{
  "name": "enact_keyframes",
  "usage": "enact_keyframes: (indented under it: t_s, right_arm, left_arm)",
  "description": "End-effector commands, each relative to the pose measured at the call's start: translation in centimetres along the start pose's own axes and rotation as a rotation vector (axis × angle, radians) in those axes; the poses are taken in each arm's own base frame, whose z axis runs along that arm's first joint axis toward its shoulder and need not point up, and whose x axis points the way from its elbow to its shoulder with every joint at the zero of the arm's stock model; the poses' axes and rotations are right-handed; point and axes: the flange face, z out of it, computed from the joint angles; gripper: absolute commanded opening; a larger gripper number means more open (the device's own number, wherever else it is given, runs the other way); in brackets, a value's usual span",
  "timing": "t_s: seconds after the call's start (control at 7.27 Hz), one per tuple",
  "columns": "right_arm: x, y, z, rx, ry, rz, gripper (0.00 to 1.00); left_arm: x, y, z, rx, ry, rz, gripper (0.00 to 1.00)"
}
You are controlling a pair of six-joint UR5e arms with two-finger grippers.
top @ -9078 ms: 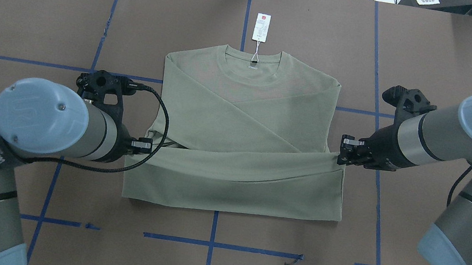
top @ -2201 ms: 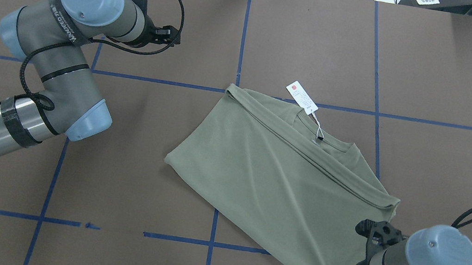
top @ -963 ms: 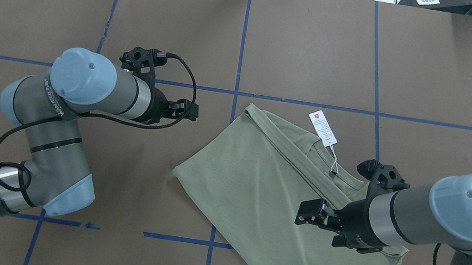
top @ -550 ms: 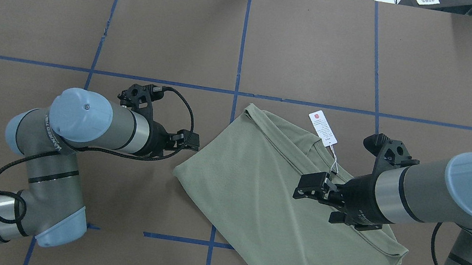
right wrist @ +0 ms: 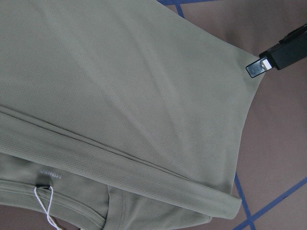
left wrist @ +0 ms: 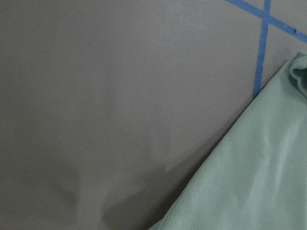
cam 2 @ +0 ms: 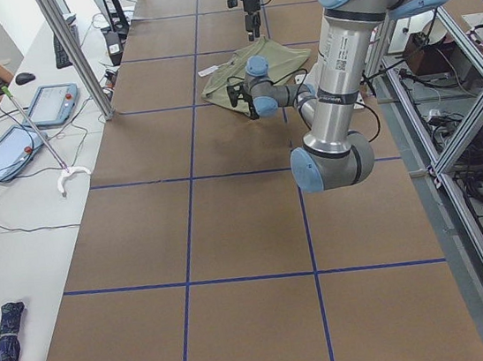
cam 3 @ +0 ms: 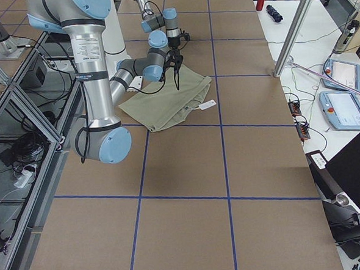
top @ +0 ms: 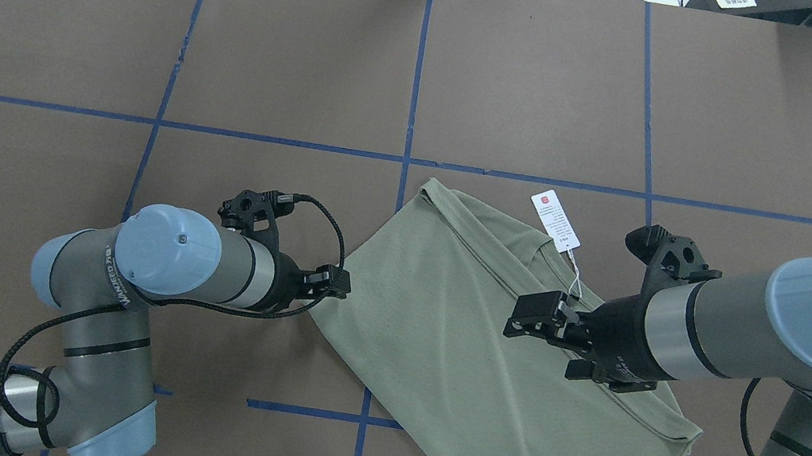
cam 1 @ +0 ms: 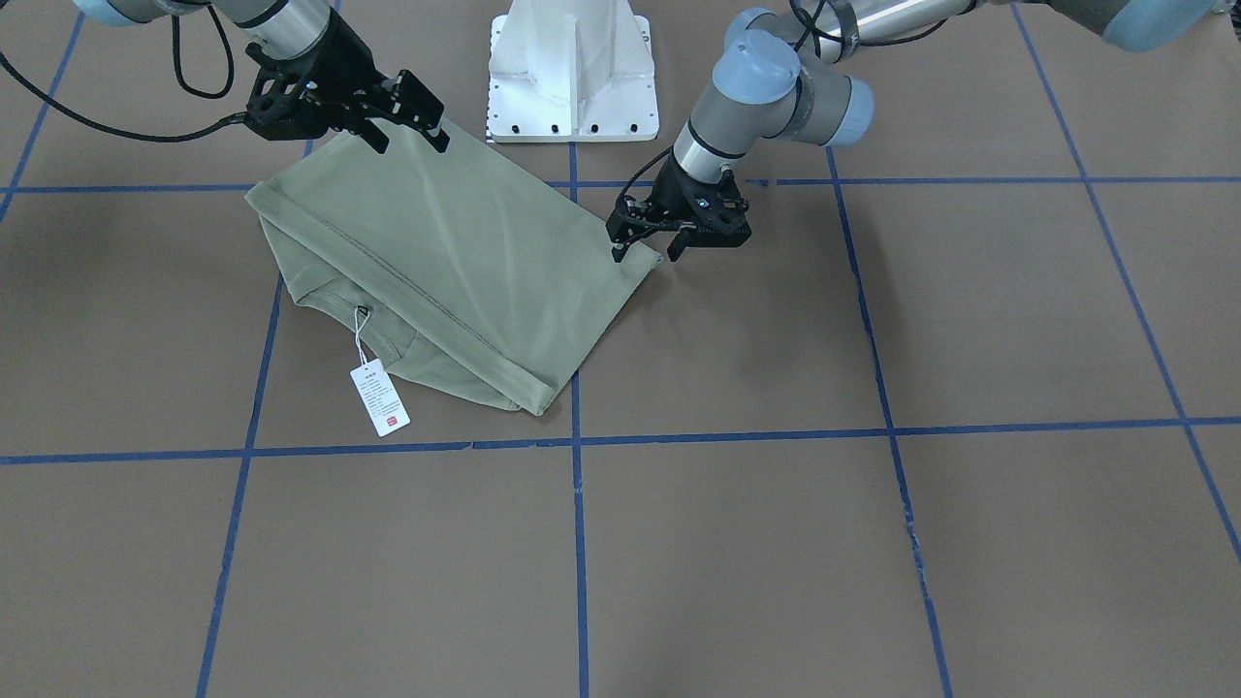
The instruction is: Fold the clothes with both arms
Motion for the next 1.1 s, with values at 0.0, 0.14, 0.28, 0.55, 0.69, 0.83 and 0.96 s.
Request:
enact_keyframes:
  t_s: [0.0, 0.14, 0.28, 0.55, 0.69, 0.83, 0.96]
  right_arm:
    - [0.1, -0.2, 0.0, 0.005, 0.001, 0.002, 1.00]
    - [0.1, -0.2, -0.1, 0.007, 0.002, 0.003, 1.00]
    - [0.1, -0.3, -0.1, 0.008, 0.002, 0.004, 1.00]
    - [0.1, -0.3, -0.3, 0.008, 0.000, 0.004, 1.00]
    - [-0.1, -0.3, -0.5, 0.008, -0.006, 0.004, 1.00]
    - [-0.1, -0.4, -0.6, 0.011, -0.007, 0.006, 1.00]
    - [-0.1, -0.5, -0.7, 0.013, -0.008, 0.007, 1.00]
  left_arm:
    - [0.3, 0.2, 0.2, -0.003, 0.000, -0.011, 0.64]
    - [0.3, 0.2, 0.2, -0.001, -0.003, -0.012, 0.55]
    - [0.1, 0.1, 0.6, -0.001, -0.010, -0.013, 0.53]
    - [-0.1, 0.1, 0.6, -0.002, -0.017, -0.014, 0.31]
    - [0.1, 0.0, 0.1, -0.001, -0.016, -0.017, 0.00]
    - [0.2, 0.0, -0.1, -0.001, -0.022, -0.018, 0.00]
    - [0.3, -0.1, -0.3, 0.001, -0.031, -0.021, 0.00]
